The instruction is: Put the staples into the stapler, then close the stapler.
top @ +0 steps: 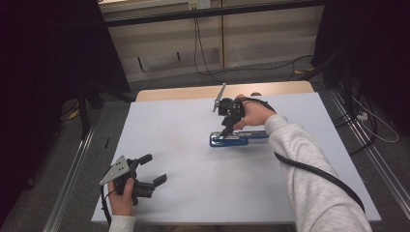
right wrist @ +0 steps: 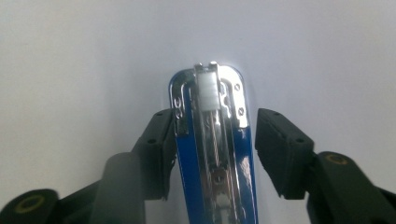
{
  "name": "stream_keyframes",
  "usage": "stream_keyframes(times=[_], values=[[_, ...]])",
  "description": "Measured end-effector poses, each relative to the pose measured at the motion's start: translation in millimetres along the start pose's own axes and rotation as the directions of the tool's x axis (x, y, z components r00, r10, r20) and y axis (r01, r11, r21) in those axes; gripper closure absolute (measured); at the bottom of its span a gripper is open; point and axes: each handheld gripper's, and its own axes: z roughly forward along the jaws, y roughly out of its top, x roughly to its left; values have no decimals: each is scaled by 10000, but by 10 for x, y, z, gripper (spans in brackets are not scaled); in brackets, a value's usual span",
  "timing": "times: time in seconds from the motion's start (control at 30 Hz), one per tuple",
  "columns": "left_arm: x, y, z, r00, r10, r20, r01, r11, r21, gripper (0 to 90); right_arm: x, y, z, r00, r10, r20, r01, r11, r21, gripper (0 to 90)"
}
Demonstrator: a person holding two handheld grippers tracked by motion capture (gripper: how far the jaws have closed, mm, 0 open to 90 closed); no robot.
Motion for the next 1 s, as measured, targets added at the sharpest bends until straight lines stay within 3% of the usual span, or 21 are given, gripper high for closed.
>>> stream_keyframes(times=[0.27, 0.43, 0.53, 0.77, 0.8, 0.97, 1.0], values=[[8, 16, 37, 10000, 53, 39, -54, 9998, 180, 16, -4, -229, -79, 9983, 567, 138, -557, 9965, -622, 318], [10, 18, 87, 10000, -58, 44, 56, 9991, 409, 16, 20, -425, -162, 9925, 1153, 409, -1098, 9869, -1186, 200], [25, 22, 130, 9998, -207, 81, 203, 9986, 483, 16, 36, -486, -196, 9897, 1318, 566, -1234, 9834, -1327, 170], [15, 54, 224, 9997, -82, 223, 68, 9979, 644, 16, 112, -696, -267, 9840, 1606, 772, -1452, 9738, -1752, 134], [15, 54, 238, 9996, -111, 242, 94, 9977, 676, 16, 138, -753, -284, 9806, 1833, 692, -1664, 9657, -1994, 128], [24, 57, 299, 9995, -242, 225, 224, 9965, 803, 17, 182, -866, -331, 9774, 1934, 849, -1705, 9597, -2233, 123], [30, 64, 325, 9994, -301, 162, 287, 9961, 837, 17, 196, -928, -342, 9735, 2096, 916, -1830, 9538, -2382, 122]])
